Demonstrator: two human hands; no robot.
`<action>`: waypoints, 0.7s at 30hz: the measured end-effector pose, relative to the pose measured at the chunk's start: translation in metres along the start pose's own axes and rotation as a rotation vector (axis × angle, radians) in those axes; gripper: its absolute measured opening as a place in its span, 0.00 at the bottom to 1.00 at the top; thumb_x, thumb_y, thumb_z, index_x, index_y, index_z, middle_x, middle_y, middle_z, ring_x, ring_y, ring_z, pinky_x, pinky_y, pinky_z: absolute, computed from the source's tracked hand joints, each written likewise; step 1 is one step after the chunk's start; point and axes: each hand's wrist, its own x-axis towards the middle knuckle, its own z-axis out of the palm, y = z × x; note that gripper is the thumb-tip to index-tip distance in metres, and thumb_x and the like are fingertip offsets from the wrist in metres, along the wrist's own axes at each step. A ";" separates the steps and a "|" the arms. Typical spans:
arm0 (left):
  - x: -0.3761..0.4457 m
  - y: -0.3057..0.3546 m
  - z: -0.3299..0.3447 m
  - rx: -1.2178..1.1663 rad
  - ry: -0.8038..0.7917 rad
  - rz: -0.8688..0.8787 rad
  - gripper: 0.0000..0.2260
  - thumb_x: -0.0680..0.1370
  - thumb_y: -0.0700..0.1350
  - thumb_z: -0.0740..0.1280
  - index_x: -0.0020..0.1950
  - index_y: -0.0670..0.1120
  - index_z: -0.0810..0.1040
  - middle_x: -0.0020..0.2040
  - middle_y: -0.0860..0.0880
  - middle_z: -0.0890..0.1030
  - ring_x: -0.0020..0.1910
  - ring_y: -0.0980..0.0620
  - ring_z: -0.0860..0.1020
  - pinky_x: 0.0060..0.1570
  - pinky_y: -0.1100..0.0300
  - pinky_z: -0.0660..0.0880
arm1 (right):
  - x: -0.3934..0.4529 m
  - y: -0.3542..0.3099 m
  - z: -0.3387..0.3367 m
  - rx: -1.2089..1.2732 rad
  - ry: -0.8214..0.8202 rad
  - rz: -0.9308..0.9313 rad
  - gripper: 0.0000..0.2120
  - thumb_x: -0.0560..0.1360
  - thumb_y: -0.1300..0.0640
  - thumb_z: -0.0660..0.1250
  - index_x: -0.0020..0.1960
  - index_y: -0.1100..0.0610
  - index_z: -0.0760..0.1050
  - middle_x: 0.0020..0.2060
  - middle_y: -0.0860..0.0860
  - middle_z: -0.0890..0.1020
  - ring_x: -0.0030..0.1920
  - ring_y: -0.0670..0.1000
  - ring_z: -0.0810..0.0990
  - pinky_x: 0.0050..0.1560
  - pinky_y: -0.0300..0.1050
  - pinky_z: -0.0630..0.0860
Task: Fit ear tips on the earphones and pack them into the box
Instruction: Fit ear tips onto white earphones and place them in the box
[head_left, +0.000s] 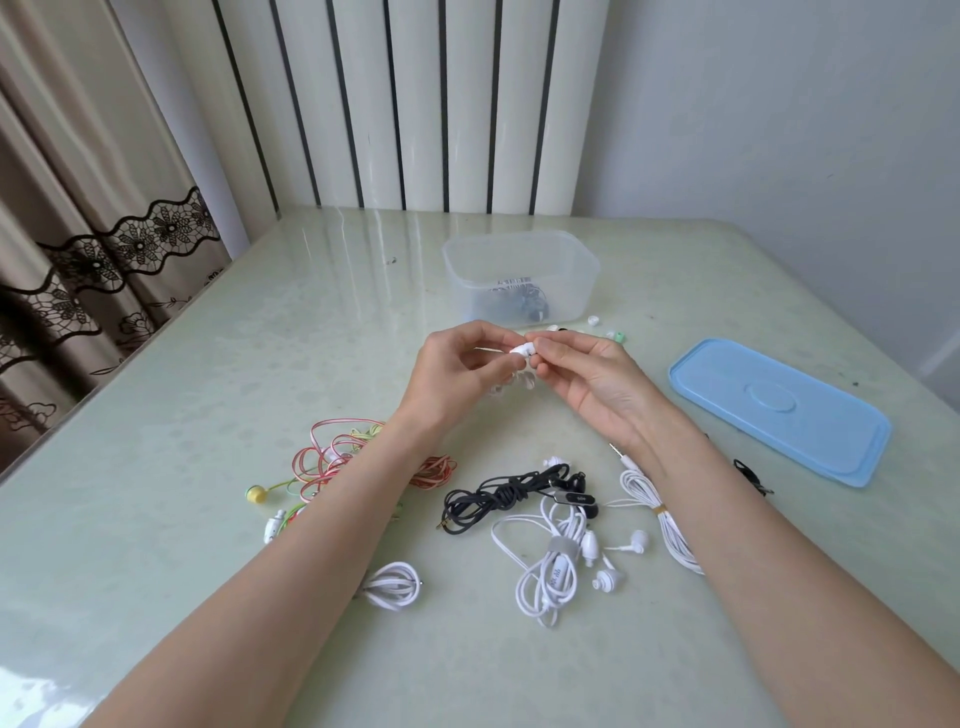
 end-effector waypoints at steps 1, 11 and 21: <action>0.000 0.001 0.000 -0.034 -0.008 -0.002 0.06 0.72 0.35 0.69 0.44 0.45 0.79 0.38 0.52 0.83 0.36 0.58 0.80 0.38 0.68 0.76 | 0.000 -0.001 0.000 0.023 -0.006 0.020 0.07 0.73 0.70 0.62 0.42 0.64 0.78 0.30 0.51 0.82 0.31 0.43 0.80 0.36 0.30 0.77; 0.000 0.000 0.002 -0.156 0.028 -0.130 0.05 0.73 0.34 0.68 0.47 0.41 0.79 0.36 0.48 0.81 0.32 0.61 0.79 0.36 0.71 0.75 | 0.001 -0.001 -0.002 0.079 0.000 0.060 0.06 0.74 0.70 0.61 0.44 0.65 0.77 0.31 0.52 0.83 0.32 0.44 0.81 0.37 0.31 0.78; 0.002 -0.001 0.001 -0.036 0.037 -0.078 0.06 0.71 0.35 0.70 0.42 0.47 0.79 0.37 0.49 0.80 0.36 0.56 0.78 0.42 0.67 0.76 | -0.001 -0.003 -0.001 0.022 0.033 0.039 0.06 0.73 0.71 0.62 0.43 0.67 0.77 0.30 0.53 0.83 0.32 0.45 0.82 0.37 0.31 0.78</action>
